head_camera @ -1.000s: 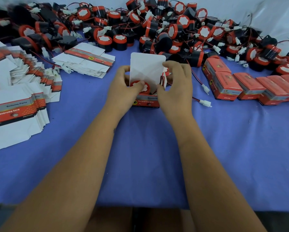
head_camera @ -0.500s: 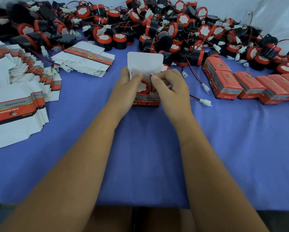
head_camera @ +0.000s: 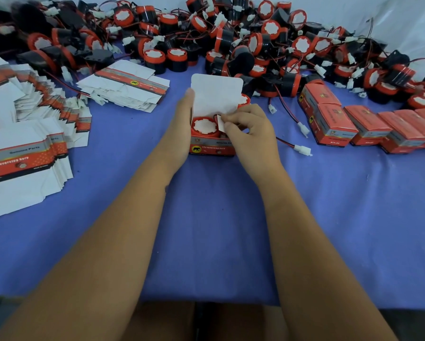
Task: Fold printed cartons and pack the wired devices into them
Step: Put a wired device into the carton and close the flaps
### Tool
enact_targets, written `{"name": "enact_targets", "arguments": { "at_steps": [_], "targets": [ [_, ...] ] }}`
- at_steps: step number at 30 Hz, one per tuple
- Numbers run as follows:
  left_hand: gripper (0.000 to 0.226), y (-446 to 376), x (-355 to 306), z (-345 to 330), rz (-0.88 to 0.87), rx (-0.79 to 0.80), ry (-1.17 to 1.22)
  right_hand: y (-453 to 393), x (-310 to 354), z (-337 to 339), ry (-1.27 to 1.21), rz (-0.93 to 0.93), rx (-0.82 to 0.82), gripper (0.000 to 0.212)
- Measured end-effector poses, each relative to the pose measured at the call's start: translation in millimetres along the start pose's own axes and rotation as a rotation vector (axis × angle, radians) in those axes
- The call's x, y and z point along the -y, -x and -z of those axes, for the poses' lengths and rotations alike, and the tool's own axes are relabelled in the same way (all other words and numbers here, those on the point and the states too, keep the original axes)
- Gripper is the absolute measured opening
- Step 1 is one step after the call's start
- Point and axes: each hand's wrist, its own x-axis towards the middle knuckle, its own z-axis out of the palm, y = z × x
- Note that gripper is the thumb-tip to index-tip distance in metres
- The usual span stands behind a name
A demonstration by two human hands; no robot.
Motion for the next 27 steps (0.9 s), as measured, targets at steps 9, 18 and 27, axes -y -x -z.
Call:
{"name": "enact_targets", "arguments": {
  "at_steps": [9, 18, 27],
  "targets": [
    [0.041, -5.9, 5.2, 12.5, -0.032, -0.011, -0.215, -0.1, -2.3, -4.2, 0.011, -0.036, -0.010, 0.014],
    [0.043, -6.3, 4.9, 10.5, -0.150, 0.023, -0.245, -0.4, -2.4, -0.7, -0.211, -0.151, -0.106, 0.044],
    [0.023, -1.4, 2.3, 12.7, -0.151, -0.161, -0.291, -4.7, -13.3, 3.1, -0.233, -0.166, -0.062, 0.036]
  ]
}}
